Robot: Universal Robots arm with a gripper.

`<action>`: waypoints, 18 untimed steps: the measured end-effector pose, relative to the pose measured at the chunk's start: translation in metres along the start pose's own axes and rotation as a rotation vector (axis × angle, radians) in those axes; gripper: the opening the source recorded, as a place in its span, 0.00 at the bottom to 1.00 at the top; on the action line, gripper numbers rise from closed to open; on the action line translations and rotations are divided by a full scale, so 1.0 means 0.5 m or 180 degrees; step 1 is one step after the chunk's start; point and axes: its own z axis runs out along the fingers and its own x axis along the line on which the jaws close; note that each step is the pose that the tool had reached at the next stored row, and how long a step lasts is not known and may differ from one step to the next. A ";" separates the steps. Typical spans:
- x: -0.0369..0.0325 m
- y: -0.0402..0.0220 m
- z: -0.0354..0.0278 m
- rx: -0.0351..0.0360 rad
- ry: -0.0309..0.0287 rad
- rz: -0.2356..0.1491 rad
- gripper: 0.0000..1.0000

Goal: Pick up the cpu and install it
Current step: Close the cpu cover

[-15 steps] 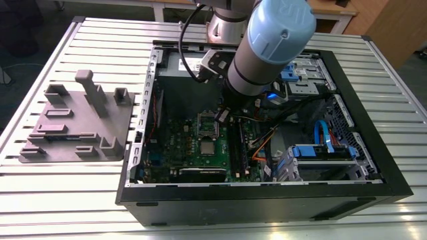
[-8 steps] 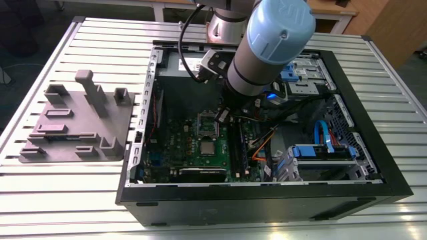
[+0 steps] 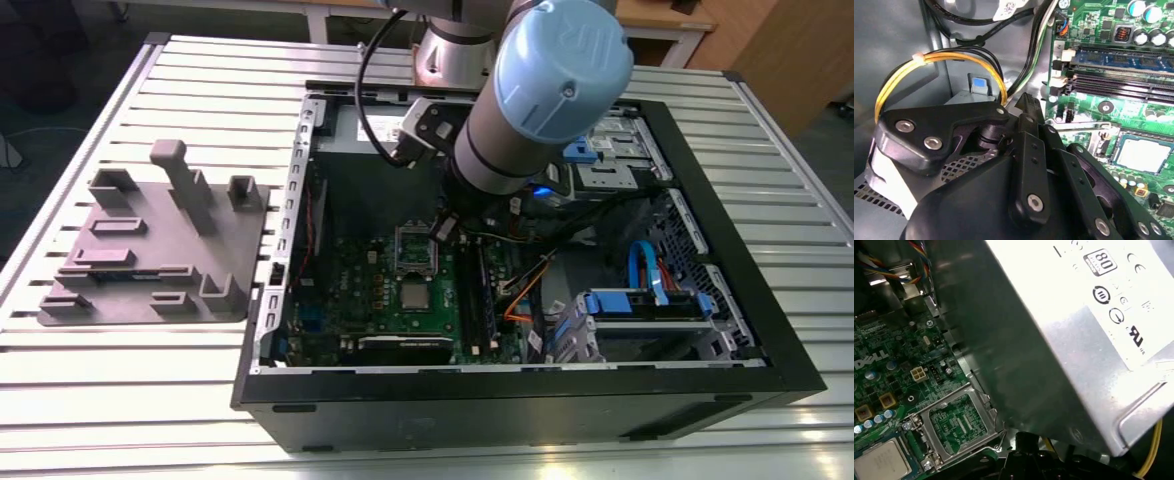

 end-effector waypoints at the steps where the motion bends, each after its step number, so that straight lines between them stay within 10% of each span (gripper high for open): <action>1: 0.001 0.000 0.000 0.0000 0.0000 0.0000 0.11; 9: 0.007 -0.001 0.004 0.0007 0.0012 0.0001 0.11; 18: 0.011 0.000 0.006 0.0055 0.0091 0.0010 0.11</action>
